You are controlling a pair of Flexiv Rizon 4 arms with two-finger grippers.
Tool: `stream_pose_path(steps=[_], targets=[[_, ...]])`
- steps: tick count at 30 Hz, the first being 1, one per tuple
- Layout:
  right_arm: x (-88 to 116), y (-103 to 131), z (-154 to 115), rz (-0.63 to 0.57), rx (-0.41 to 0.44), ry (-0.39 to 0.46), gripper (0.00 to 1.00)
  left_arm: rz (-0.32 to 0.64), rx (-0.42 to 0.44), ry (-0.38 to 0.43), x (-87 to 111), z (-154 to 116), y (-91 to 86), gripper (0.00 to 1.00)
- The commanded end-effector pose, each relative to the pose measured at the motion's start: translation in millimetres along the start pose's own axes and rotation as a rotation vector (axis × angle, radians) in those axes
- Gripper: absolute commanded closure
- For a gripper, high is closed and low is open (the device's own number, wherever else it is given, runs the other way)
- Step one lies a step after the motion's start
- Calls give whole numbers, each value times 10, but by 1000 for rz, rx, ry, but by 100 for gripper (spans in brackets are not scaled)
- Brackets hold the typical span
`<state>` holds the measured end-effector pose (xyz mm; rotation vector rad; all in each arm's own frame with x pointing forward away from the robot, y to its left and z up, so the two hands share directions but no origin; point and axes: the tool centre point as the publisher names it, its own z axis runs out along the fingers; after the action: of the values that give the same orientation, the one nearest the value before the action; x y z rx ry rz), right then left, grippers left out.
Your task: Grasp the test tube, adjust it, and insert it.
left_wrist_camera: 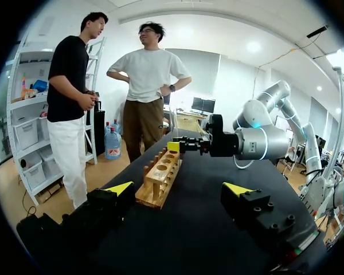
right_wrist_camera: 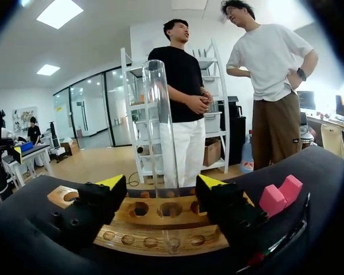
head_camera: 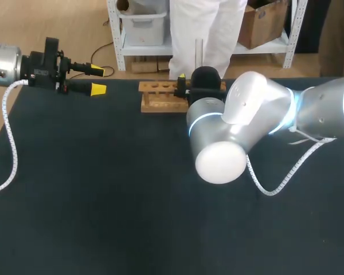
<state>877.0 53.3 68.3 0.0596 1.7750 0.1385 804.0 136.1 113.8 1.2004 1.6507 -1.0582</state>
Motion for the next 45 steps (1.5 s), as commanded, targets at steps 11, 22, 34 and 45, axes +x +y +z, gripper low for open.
stream_pose_path(steps=[11, 22, 34, 45], targets=[[-237, -9, -207, -19, 4, -30, 0, 2, 0, -2, 10, -2, 0, 0], [-440, -6, -416, 15, -38, -2, 0, 2, 0, -2, 10, -2, 0, 0], [-641, -27, -859, 89, -257, 83, 0, 2, 0, -2, 10, -2, 0, 0], [-699, -27, -983, 121, -318, 95, 0, 2, 0, -2, 10, -2, 0, 0]])
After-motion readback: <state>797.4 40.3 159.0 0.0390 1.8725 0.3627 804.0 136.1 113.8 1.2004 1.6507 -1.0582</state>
